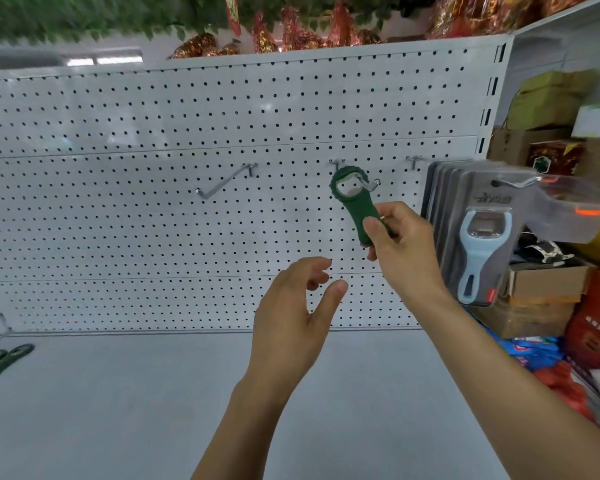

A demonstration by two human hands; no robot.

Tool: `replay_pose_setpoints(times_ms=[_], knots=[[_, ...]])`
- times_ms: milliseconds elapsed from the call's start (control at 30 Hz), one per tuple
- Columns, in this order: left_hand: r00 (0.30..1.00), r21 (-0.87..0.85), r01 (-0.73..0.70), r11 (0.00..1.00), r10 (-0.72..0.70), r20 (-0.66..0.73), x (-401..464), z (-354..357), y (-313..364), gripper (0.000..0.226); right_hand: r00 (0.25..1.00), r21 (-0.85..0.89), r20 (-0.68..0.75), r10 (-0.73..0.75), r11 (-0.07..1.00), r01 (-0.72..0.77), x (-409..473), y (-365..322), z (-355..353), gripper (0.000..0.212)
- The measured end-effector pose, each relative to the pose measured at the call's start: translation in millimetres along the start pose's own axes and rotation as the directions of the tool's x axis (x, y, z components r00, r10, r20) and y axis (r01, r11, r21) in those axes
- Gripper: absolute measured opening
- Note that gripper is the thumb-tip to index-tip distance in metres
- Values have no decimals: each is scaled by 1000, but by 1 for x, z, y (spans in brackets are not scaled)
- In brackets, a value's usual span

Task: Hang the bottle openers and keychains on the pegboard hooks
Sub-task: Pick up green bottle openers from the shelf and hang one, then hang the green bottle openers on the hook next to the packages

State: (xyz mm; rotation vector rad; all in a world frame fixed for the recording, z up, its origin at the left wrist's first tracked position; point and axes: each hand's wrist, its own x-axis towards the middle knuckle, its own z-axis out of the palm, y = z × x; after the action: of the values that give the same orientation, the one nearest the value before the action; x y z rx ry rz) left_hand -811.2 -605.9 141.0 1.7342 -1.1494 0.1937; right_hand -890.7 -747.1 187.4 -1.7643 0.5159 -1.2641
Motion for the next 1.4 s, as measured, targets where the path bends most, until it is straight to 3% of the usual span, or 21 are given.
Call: replay_pose_setpoints(times_ms=[300,500,833,1167,1400], knots=[[998,43,3,999,-6,58,4,-2,-34,31,994,-19,-58,88,996,-89,-5,24,17,10],[994,94,-15,996,5,109,-20,-7,-53,36,993,-168,-40,114,979,-119,-65,54,18,23],[975,145,50,988,-79,208,-113,-33,-87,47,983,-543,168,69,839,35,-209,54,34,33],[925,206,156,966,-216,313,-231,-114,-122,47,937,-580,256,236,814,-47,-338,24,89,33],[896,296,264,918,-347,278,-281,-195,-157,45,862,-577,377,338,814,-67,-390,-5,157,34]])
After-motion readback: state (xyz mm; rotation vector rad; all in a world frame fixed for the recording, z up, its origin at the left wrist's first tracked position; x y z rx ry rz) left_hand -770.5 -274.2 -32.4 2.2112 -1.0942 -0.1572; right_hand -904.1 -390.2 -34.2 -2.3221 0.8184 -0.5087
